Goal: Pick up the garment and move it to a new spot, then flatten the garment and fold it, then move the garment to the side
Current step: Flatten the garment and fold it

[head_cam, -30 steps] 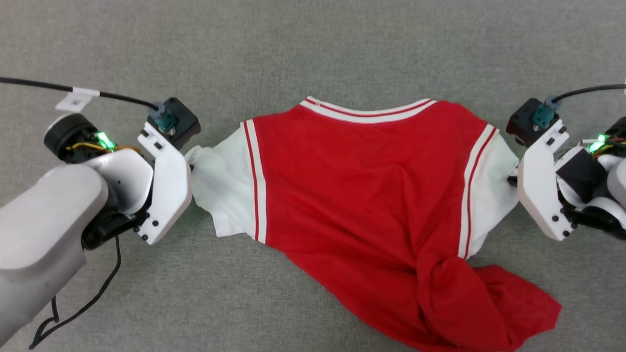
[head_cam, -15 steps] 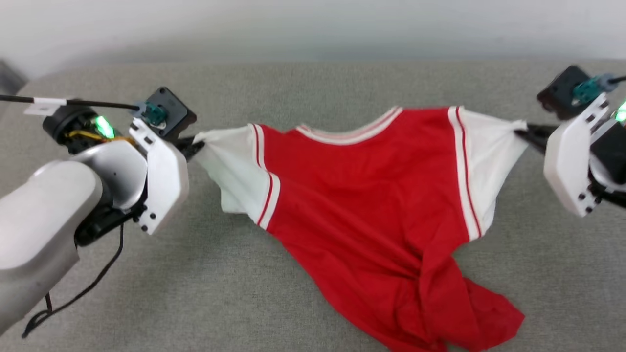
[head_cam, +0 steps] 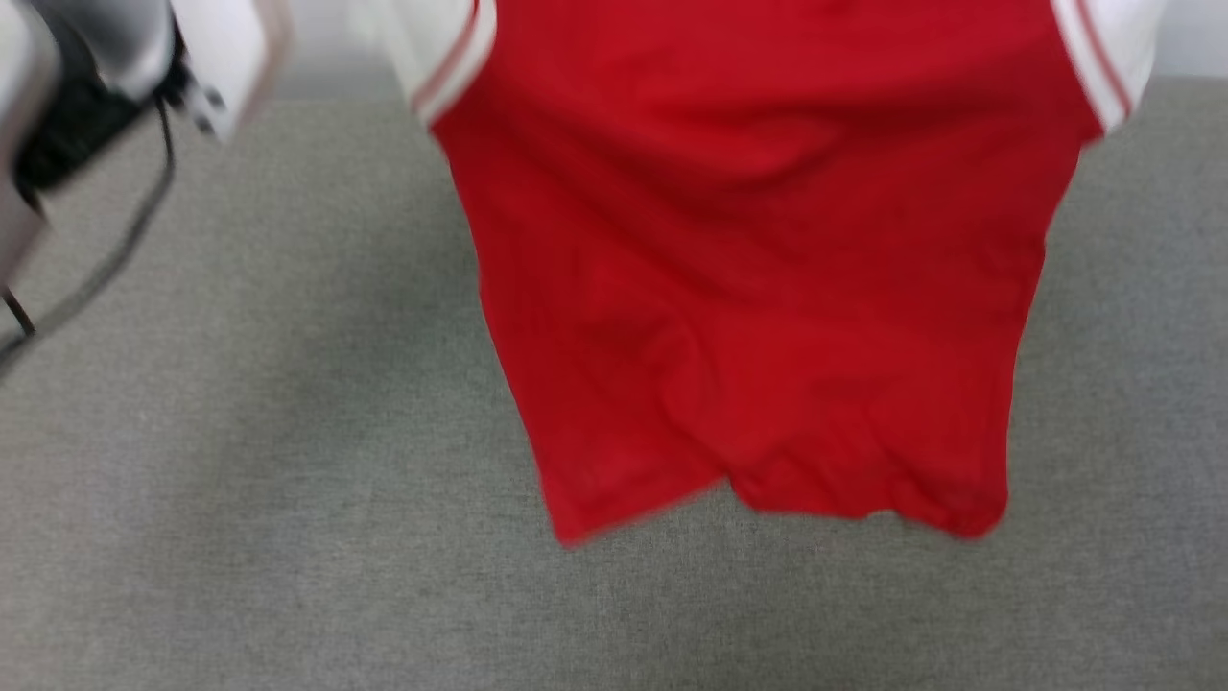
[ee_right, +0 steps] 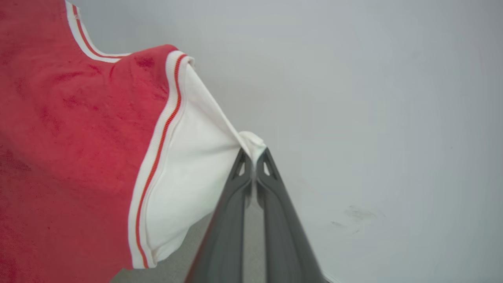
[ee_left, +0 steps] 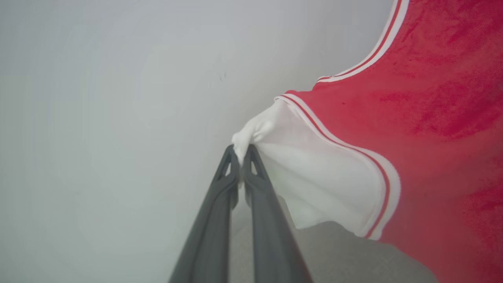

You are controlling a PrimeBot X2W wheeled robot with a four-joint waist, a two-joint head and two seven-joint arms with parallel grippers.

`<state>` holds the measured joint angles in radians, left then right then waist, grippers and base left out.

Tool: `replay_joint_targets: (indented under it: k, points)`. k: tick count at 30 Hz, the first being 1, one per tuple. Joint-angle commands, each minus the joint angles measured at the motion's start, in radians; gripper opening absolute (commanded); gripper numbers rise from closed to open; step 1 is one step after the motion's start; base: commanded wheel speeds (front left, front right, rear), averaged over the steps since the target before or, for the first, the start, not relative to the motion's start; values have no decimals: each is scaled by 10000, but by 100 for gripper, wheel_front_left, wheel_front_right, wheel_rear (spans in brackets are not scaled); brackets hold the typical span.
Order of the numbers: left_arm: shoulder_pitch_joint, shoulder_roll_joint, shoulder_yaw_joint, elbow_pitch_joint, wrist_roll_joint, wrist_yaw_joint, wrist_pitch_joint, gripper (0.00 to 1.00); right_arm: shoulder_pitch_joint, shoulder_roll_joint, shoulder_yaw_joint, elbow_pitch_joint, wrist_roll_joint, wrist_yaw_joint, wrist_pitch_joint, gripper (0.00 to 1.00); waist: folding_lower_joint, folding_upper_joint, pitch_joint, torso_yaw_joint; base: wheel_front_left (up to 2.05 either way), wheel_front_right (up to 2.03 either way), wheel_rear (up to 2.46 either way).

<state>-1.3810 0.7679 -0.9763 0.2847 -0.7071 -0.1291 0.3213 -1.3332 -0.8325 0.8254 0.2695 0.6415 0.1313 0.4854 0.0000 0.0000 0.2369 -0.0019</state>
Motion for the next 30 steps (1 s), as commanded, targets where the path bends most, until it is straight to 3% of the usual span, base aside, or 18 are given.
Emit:
replay_joint_targets:
  k: [1,11,18,23,30]
  points:
    - [-250,-9,53,146,101,16,-46,0,-293,132,-87,104,-57,-10,-19,0,0,0,440,-87,0,0,0]
    - [-3415,-848,690,2127,1493,302,-1403,0,-3804,1304,-724,1734,-1361,-10,-685,0,0,0,2025,-149,0,0,0]
    - [-4943,-1158,1040,3189,1631,255,-2049,0,-5657,1989,-860,2940,-2257,-9,-1489,0,0,0,2685,-89,0,0,0]
    - [-5233,-1280,1102,3844,1452,162,-2422,0,-5931,2387,-619,3807,-2274,-10,-2071,0,0,0,2894,-20,0,0,0]
    - [-4104,-1564,704,4786,1111,64,-3148,0,-4860,2435,170,4693,-2058,-10,-3014,0,0,0,2931,133,0,0,0]
